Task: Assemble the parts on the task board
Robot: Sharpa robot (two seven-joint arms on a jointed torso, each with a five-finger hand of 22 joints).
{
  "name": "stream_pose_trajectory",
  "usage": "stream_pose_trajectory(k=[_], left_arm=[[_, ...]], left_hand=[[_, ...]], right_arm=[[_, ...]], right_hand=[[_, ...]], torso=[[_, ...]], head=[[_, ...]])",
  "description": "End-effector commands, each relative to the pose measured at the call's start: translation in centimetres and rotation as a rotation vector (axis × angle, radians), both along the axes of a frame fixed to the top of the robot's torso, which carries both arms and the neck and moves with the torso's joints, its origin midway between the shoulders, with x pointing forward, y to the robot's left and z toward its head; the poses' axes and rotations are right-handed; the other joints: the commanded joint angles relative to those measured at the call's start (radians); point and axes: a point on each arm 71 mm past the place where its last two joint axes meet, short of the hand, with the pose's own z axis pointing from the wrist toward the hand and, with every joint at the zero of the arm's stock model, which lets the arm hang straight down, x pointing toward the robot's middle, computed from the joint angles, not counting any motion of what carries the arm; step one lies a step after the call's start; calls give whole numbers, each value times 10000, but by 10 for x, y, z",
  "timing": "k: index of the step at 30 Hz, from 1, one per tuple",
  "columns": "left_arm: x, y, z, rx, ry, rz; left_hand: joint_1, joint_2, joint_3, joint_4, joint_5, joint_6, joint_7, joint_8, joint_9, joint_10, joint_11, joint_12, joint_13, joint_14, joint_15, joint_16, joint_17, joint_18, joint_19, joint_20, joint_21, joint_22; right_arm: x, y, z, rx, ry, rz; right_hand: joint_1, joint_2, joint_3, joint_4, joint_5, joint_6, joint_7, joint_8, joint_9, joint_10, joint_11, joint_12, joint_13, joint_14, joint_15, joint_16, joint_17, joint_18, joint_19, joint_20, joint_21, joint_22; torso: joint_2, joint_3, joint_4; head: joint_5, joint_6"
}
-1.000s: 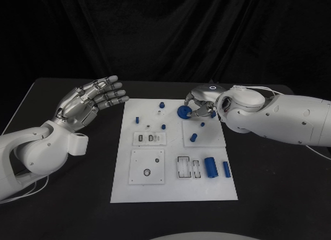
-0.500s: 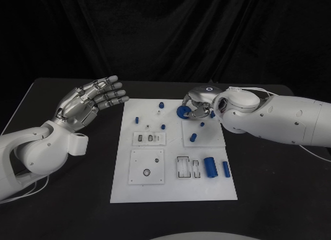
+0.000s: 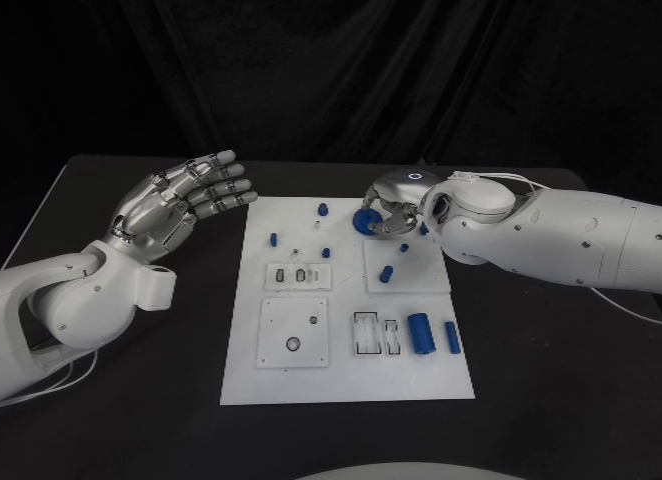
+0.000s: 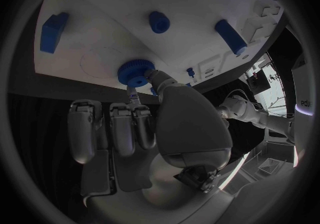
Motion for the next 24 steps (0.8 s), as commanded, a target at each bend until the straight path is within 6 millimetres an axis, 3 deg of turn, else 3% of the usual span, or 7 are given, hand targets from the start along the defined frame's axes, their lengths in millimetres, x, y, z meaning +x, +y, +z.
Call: stream_pose_trajectory(k=[1, 7, 12, 18, 24], left_arm=[[-1, 1, 5, -582, -549, 18], [-2, 1, 5, -577, -539, 28], [-2, 2, 5, -565, -534, 50], [-2, 1, 4, -565, -527, 24], [-1, -1, 4, -569, -521, -20]], left_hand=[[-87, 6, 73, -13, 16, -6, 55, 2, -4, -12, 69, 40, 2, -68, 7, 47, -11, -99, -56, -20, -8, -16], [-87, 6, 73, -13, 16, -6, 55, 2, -4, -12, 69, 40, 2, -68, 7, 47, -11, -99, -56, -20, -8, -16], [-87, 6, 73, -13, 16, -6, 55, 2, -4, -12, 69, 40, 2, -68, 7, 47, -11, -99, -56, -20, -8, -16], [-93, 9, 92, -10, 16, 10, 61, 9, -2, -11, 73, 42, 3, -72, 6, 53, -11, -100, -61, -20, -9, -17], [-93, 9, 92, -10, 16, 10, 61, 9, -2, -11, 73, 42, 3, -72, 6, 53, -11, -100, -61, -20, -9, -17]], right_arm=[[-2, -3, -11, -317, 367, -18], [-6, -1, -7, 20, 45, 260], [-11, 6, 9, 435, -502, 650], [-19, 22, 31, 858, -1084, 1248], [-19, 39, 38, 924, -1234, 1666]], right_hand=[[223, 72, 126, -102, 19, 524, -290, 278, 288, 1061, 24, 28, 2628, 1011, 58, -48, 2564, -20, 533, 41, -32, 2164], [215, 83, 171, -234, -61, 878, -412, 591, 598, 1061, -80, 28, 2628, 1011, -26, -49, 2564, -21, 538, -30, -31, 2175], [116, 99, 85, -250, -232, 1008, -508, 877, 891, 1061, -165, 28, 2628, 1015, -101, -42, 2571, -31, 562, -102, -8, 2200], [-34, 136, 12, -167, -342, 922, -532, 963, 1033, 1061, -190, 28, 2628, 1009, -126, -58, 2556, -30, 561, -133, -14, 2201], [-89, 152, -23, -140, -483, 869, -549, 1010, 1119, 1061, -205, 28, 2628, 1009, -141, -57, 2557, -34, 570, -149, -6, 2211]], torso=[[1, -4, 0], [1, -1, -2], [-4, -6, -9], [-8, -21, 1], [-9, -36, 10]], head=[[1, 24], [37, 61], [73, 57], [115, 33], [104, 48]])
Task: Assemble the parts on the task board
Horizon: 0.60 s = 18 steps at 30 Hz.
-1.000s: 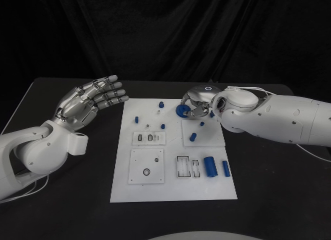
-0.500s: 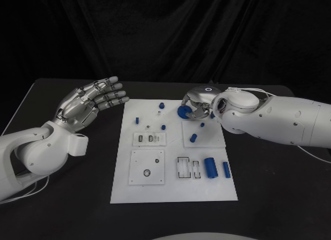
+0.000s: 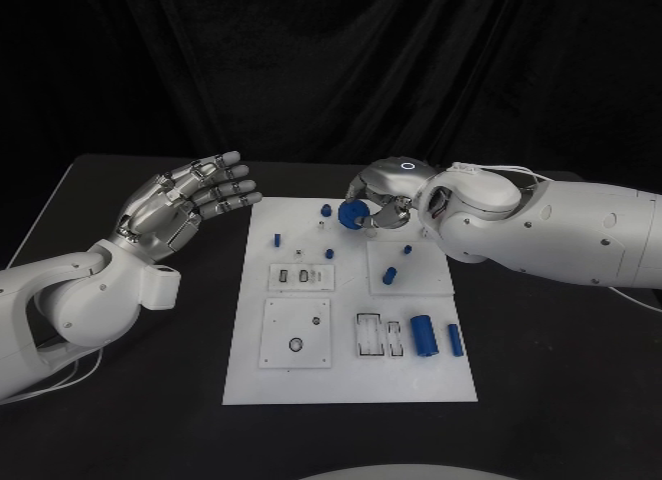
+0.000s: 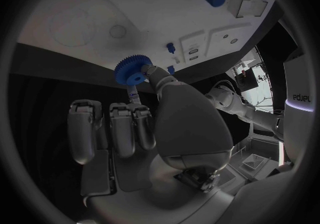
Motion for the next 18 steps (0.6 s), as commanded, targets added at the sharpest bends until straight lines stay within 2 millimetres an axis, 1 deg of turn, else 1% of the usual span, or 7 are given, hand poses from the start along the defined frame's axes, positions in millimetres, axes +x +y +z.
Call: stream_pose_trajectory(k=[1, 3, 4, 7, 12, 15, 18], left_arm=[[-1, -1, 5, -554, -529, 20], [-1, -1, 5, -555, -525, 4], [-1, -2, 5, -555, -524, -2], [-1, -2, 4, -556, -522, -20], [0, -5, 4, -566, -515, -78], [0, -6, 4, -571, -510, -112], [0, -6, 4, -571, -506, -124]], left_hand=[[-94, 9, 63, 19, 16, 25, 47, 9, -2, -11, 72, 42, 2, -72, 6, 54, -13, -99, -61, -20, -8, -17], [-98, 11, 74, 21, 16, 20, 50, 8, -2, -9, 74, 44, 3, -72, 6, 58, -12, -100, -64, -20, -9, -17], [-98, 11, 74, 21, 16, 20, 50, 8, -2, -9, 74, 44, 3, -72, 6, 58, -12, -100, -64, -20, -9, -17], [-98, 11, 74, 21, 16, 20, 50, 8, -2, -9, 74, 44, 3, -72, 6, 58, -12, -100, -64, -20, -9, -17], [-98, 11, 74, 21, 16, 20, 50, 8, -2, -9, 74, 44, 3, -72, 6, 58, -12, -100, -64, -20, -9, -17], [-98, 11, 74, 21, 16, 20, 50, 8, -2, -9, 74, 44, 3, -72, 6, 58, -12, -100, -64, -20, -9, -17], [-103, 13, 89, 23, 17, 9, 53, 4, -4, -7, 76, 46, 3, -73, 6, 64, -12, -100, -69, -20, -10, -18]], right_arm=[[0, 8, 5, 210, -366, 340], [1, 12, 5, 183, -379, 424], [2, 15, 5, 163, -380, 465], [4, 21, 4, 94, -353, 548], [7, 30, 1, -53, -237, 665], [10, 36, -2, -153, -142, 714], [11, 39, -5, -221, -82, 719]], right_hand=[[-72, 21, -53, 38, -90, 719, -622, 495, 1127, 1039, -77, 28, 2631, 1001, -77, -57, 2557, -35, 569, -75, -6, 2212], [-79, 26, -58, 41, -134, 685, -621, 496, 1145, 1039, -77, 28, 2631, 1000, -79, -58, 2557, -35, 570, -79, -5, 2214], [-79, 26, -58, 41, -134, 684, -621, 496, 1145, 1039, -77, 28, 2631, 1000, -79, -58, 2557, -35, 570, -79, -5, 2214], [-81, 28, -59, 41, -151, 672, -620, 495, 1151, 1039, -77, 28, 2631, 999, -79, -62, 2553, -35, 569, -80, -7, 2213], [-89, 42, -64, 46, -226, 634, -617, 501, 1179, 1039, -75, 28, 2631, 997, -79, -67, 2548, -31, 560, -83, -20, 2205], [-108, 51, -78, 54, -362, 544, -601, 488, 1215, 1039, -64, 28, 2631, 988, -73, -90, 2527, -25, 547, -82, -39, 2194], [-110, 51, -80, 54, -390, 512, -595, 477, 1220, 1039, -59, 28, 2631, 987, -70, -91, 2526, -22, 540, -81, -48, 2189]], torso=[[-4, -16, 11], [-2, -16, 19], [1, -9, 24], [4, -6, 29], [16, 11, 39], [19, 17, 18], [17, 20, -4]], head=[[-7, 14], [-10, 15], [-14, 13], [-21, 8], [-63, 4], [-56, 0], [-48, -12]])
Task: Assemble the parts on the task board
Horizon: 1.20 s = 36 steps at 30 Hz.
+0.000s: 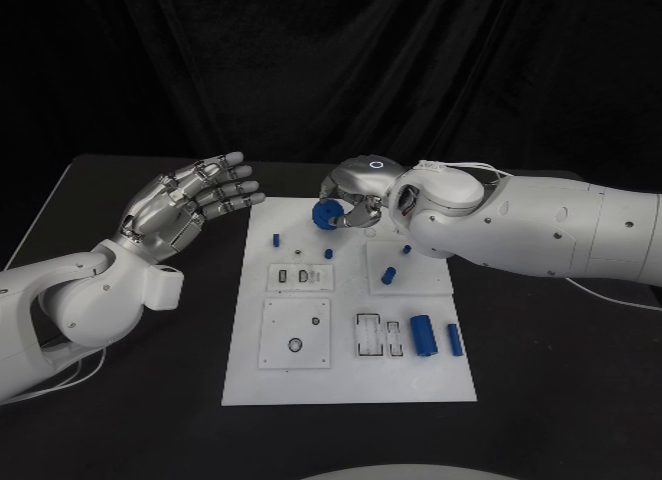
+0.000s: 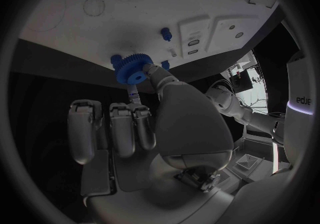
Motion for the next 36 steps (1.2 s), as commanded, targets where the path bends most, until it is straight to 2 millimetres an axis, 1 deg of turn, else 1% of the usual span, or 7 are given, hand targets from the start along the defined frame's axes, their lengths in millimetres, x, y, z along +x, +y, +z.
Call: stream_pose_trajectory(k=[1, 10, 16, 28, 34, 35, 36], left_arm=[[-1, 0, 4, -545, -497, 13], [-1, -1, 4, -544, -486, -18], [0, -1, 4, -538, -485, -20], [0, -2, 4, -539, -474, -64], [1, -3, 4, -536, -467, -79], [1, -3, 4, -536, -466, -83], [1, -3, 4, -537, -465, -87]], left_hand=[[-103, 13, 62, -4, 17, 9, 53, 4, -4, -7, 76, 46, 3, -73, 6, 64, -13, -101, -69, -20, -10, -10], [-103, 13, 62, -4, 17, 9, 53, 4, -4, -7, 76, 46, 3, -73, 6, 64, -13, -101, -69, -20, -10, -10], [-103, 13, 62, -4, 17, 9, 53, 4, -4, -7, 76, 46, 3, -73, 6, 64, -13, -101, -69, -20, -10, -10], [-113, 15, 91, -2, 17, -4, 59, 0, -5, -8, 76, 47, 4, -76, 7, 75, -13, -101, -77, -21, -11, -11], [-113, 15, 91, -2, 17, -4, 59, 0, -5, -8, 76, 47, 4, -76, 7, 75, -13, -101, -77, -21, -11, -11], [-113, 15, 91, -2, 17, -4, 59, 0, -5, -8, 76, 47, 4, -76, 7, 75, -13, -101, -77, -21, -11, -11], [-113, 15, 91, -2, 17, -4, 59, 0, -5, -8, 76, 47, 4, -76, 7, 75, -13, -101, -77, -21, -11, -11]], right_arm=[[2, 3, -4, -196, 110, 101], [6, 6, -13, -361, 585, -30], [7, 9, -17, -409, 746, -37], [5, 17, -21, -404, 822, 145], [7, 17, -23, -453, 870, 63], [7, 17, -23, -454, 869, 38], [7, 16, -23, -454, 865, 5]], right_hand=[[-34, 107, -28, 51, -51, 495, -606, 68, 1220, 1023, -42, 28, 2632, 987, -71, -42, 2526, -22, 575, -47, -48, 2190], [-43, 115, -18, 51, -159, 280, -545, -39, 1225, 1023, 7, 28, 2632, 966, -34, -94, 2478, -4, 533, -23, -105, 2155], [-81, 90, 30, 78, -264, -104, -401, -379, 1127, 1023, 131, 28, 2632, 935, 67, -171, 2410, 22, 470, 58, -194, 2102], [-82, 96, 67, 88, -419, -202, -368, -525, 1083, 1023, 155, 28, 2632, 912, 98, -226, 2361, 44, 422, 98, -260, 2061], [-54, 37, 142, 108, -937, -1422, -341, -1485, 534, 506, 9, -210, 2092, 848, -6, -383, 2226, 87, 333, 37, -402, 1990], [-26, 25, 147, 90, -973, -1748, -372, -1667, 391, 301, -22, -322, 1865, 816, -33, -461, 2158, 99, 307, 8, -442, 1968], [17, 31, 162, 65, -962, -2503, -406, -1812, 33, 189, -62, -401, 1722, 818, -69, -462, 2159, 97, 313, -27, -445, 1973]], torso=[[6, 10, -30], [2, 12, -23], [-7, 3, -23], [-7, 12, -22], [-9, 12, -18], [-8, 10, -19], [-9, 7, -22]], head=[[11, -15], [-11, -19], [-23, -24], [-48, -44], [-52, -35], [-56, -31], [-56, -30]])
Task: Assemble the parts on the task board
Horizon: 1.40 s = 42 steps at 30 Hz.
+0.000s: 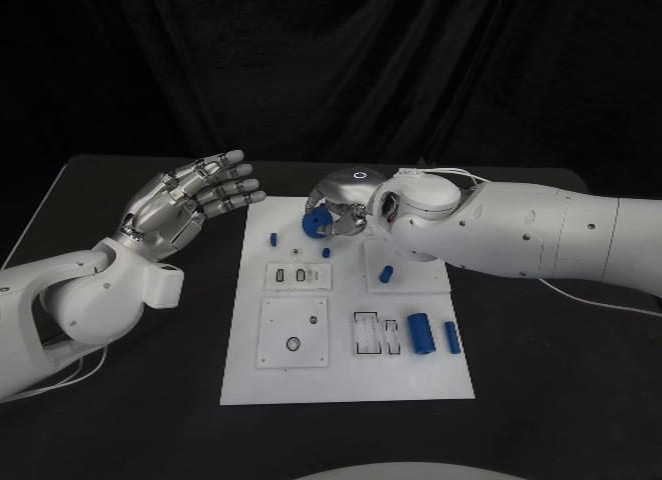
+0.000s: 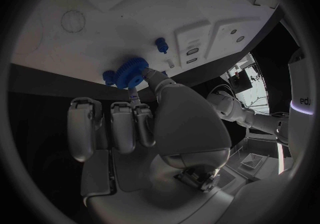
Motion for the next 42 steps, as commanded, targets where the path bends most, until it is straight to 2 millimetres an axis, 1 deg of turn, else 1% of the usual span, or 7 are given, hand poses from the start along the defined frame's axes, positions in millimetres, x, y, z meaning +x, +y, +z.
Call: stream_pose_trajectory(k=[1, 7, 15, 22, 28, 36, 42], left_arm=[[-1, 0, 4, -521, -453, -2], [-1, 0, 4, -519, -443, -6], [-1, 1, 3, -511, -429, 7], [-1, 3, 3, -508, -418, 27], [-3, 8, 3, -483, -410, 129], [-5, 13, 3, -430, -396, 275], [-5, 13, 3, -439, -369, 319]], left_hand=[[-117, 17, 48, 1, 17, -22, 61, -7, -8, -10, 77, 47, 3, -79, 7, 38, -14, -102, -81, -20, -12, -13], [-117, 17, 48, 1, 17, -23, 62, -7, -8, -10, 77, 47, 3, -80, 7, 38, -14, -102, -81, -20, -12, -13], [-117, 17, 48, 1, 17, -23, 62, -7, -8, -10, 77, 47, 3, -80, 7, 38, -14, -102, -81, -20, -12, -13], [-117, 17, 48, 1, 17, -23, 62, -7, -8, -10, 77, 47, 3, -80, 7, 38, -14, -102, -81, -20, -12, -13], [-117, 17, 48, 1, 17, -23, 62, -7, -8, -10, 77, 47, 3, -80, 7, 38, -14, -102, -81, -20, -12, -13], [-132, 19, 92, 5, 16, 7, 69, 4, -4, -15, 76, 47, 3, -90, 9, 51, -15, -103, -94, -20, -13, -15], [-139, 10, 103, 3, 14, 29, 70, 14, 0, -5, 77, 54, 5, -86, 8, 61, -14, -102, -94, -20, -12, -14]], right_arm=[[1, -1, -2, -119, 121, -101], [3, -3, -3, -164, 126, -387], [4, -8, -3, -193, 138, -588], [2, -16, -3, -102, 101, -632], [-3, -36, 5, 528, -446, -742], [-24, -96, 33, 1117, -1078, -1326], [-45, -148, 36, 1098, -830, -2147]], right_hand=[[109, -129, 51, -94, 11, -990, -71, -267, -496, 248, -143, -127, 1737, 854, -120, -41, 2163, 93, 323, -118, -32, 1983], [307, -138, 147, -267, 179, -2507, -168, -378, -1208, 179, -236, -200, 1628, 832, -205, -105, 2112, 116, 278, -205, -122, 1945], [333, -136, 171, -296, 209, -2598, -154, -376, -1278, 96, -230, -252, 1534, 797, -205, -193, 2038, 145, 212, -212, -220, 1888], [229, -117, 147, -230, 105, -1632, -70, -194, -1116, 62, -167, -279, 1491, 771, -159, -257, 1986, 153, 191, -184, -269, 1872], [-4, -129, 10, -24, -234, 180, -9, 138, -848, 89, -112, -268, 1503, 774, -110, -273, 1974, 144, 225, -136, -263, 1900], [-126, -46, -42, 249, -202, 1123, -33, 364, -792, 337, -109, -122, 1761, 851, -110, -114, 2108, 58, 437, -126, 8, 2083], [-238, -61, -93, 450, -331, 1356, -117, 356, -798, 386, -186, -96, 1804, 857, -168, -117, 2105, 29, 504, -167, 102, 2146]], torso=[[-4, -4, 0], [-7, -10, -6], [0, -3, -2], [-1, -3, 0], [-4, 2, -13], [-6, 8, -37], [-30, -11, -75]], head=[[-5, 12], [2, 18], [7, 43], [18, 48], [48, 108], [61, 98], [76, 83]])
